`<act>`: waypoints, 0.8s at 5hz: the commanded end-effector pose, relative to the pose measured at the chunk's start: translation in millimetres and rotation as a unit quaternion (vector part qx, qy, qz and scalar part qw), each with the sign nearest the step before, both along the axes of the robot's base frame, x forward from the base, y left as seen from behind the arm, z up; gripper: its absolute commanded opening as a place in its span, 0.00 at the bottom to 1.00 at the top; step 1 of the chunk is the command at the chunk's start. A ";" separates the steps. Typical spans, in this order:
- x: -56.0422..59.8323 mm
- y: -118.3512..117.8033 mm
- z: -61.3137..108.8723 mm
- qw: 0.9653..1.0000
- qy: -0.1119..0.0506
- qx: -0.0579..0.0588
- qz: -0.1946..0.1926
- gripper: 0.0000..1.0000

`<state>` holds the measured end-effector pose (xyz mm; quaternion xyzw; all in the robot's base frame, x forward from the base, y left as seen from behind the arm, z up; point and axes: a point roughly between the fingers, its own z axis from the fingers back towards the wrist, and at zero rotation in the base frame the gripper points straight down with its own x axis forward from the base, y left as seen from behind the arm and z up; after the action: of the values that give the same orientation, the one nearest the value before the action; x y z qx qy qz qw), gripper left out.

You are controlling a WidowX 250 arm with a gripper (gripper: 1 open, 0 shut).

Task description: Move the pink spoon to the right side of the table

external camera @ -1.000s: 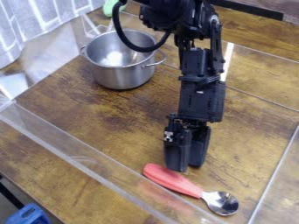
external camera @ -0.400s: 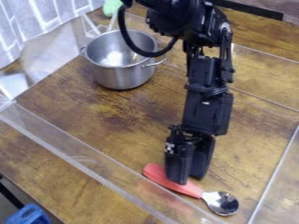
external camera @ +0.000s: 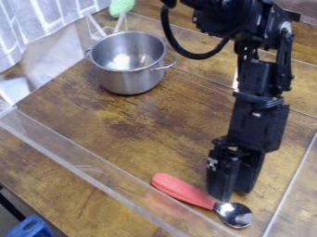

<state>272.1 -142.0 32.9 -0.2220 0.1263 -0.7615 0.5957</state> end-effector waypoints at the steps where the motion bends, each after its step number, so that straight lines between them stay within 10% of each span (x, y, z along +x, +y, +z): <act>1: 9.7 -1.5 2.9 1.000 -0.026 -0.012 -0.012 0.00; 4: 10.7 10.8 -10.4 0.998 -0.032 -0.021 0.057 0.00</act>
<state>278.1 -137.4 23.9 -0.2238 0.0850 -0.7492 0.6175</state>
